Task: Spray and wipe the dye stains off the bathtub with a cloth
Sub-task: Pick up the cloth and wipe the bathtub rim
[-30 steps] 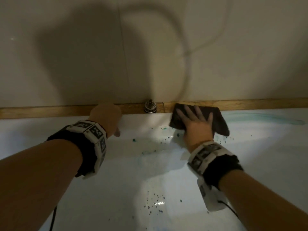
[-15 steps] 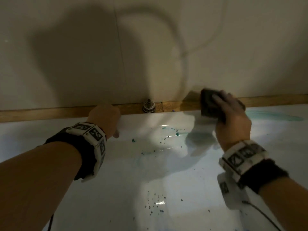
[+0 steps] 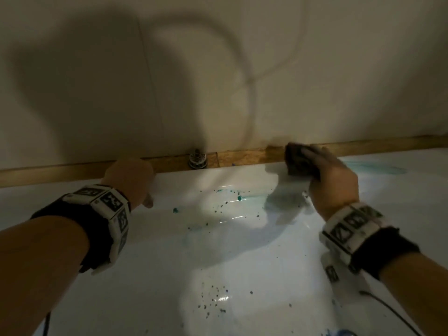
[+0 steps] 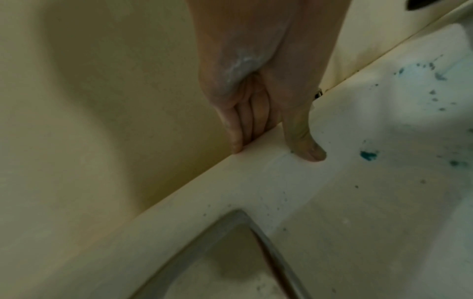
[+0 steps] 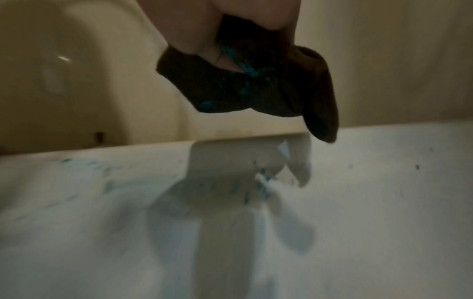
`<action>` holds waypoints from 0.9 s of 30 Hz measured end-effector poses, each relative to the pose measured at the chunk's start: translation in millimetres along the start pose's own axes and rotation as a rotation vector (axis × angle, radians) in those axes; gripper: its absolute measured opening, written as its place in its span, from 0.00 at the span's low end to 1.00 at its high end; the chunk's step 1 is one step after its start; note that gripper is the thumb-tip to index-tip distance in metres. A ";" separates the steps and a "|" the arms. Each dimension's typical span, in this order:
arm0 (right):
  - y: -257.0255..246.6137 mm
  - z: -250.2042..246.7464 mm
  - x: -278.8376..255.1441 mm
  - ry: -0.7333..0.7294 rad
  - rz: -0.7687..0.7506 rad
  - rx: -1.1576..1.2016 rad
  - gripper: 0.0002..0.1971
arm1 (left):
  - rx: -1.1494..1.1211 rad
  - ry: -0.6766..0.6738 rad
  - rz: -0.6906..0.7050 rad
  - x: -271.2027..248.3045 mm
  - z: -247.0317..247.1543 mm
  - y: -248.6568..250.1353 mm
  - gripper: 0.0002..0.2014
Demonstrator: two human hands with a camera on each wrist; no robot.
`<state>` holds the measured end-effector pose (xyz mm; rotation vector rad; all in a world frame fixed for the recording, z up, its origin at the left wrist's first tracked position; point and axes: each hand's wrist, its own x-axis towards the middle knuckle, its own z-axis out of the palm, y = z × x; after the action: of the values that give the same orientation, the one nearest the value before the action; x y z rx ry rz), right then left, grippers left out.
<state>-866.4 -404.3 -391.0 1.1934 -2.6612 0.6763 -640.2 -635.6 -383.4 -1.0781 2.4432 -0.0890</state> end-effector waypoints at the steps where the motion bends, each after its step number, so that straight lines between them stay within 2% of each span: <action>1: -0.3 -1.5 15.1 -0.130 0.068 -0.057 0.33 | -0.001 0.002 -0.005 0.7 -0.7 -0.1 0.32; 3: -4.7 7.0 32.4 -0.475 0.137 -0.186 0.35 | 0.000 -0.003 -0.012 0.6 -0.7 -0.1 0.32; 4: -4.8 13.2 33.1 -0.586 0.131 -0.251 0.37 | 0.001 -0.001 -0.011 0.7 -0.1 0.1 0.32; 5: -3.5 17.2 30.9 -0.639 0.114 -0.292 0.38 | 0.003 0.002 -0.010 0.8 0.7 0.2 0.32; 10: 12.6 9.1 8.8 -0.636 -0.014 -0.336 0.37 | 0.016 -0.001 -0.002 2.5 -0.8 -0.2 0.32; 15: 10.4 9.2 9.4 -0.708 0.011 -0.334 0.40 | 0.013 0.005 -0.014 -2.4 -2.8 2.6 0.33; 19: 11.4 9.8 13.2 -0.745 0.005 -0.336 0.41 | -0.026 -0.002 -0.068 -14.1 -2.7 9.2 0.28; 23: 11.5 9.1 18.0 -0.794 -0.035 -0.365 0.42 | 0.000 0.172 0.004 -32.3 1.4 45.4 0.18; 25: 12.0 6.6 29.9 -0.835 -0.068 -0.363 0.43 | -0.081 0.278 0.111 -33.5 -7.6 84.3 0.20; 27: 10.3 3.3 42.2 -0.912 -0.097 -0.352 0.45 | -0.185 0.326 0.171 -26.1 -20.1 125.6 0.23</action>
<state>-902.2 -428.2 -384.4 1.7936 -3.1268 -0.4831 -719.5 -532.8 -385.6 -0.9880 2.8752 0.0197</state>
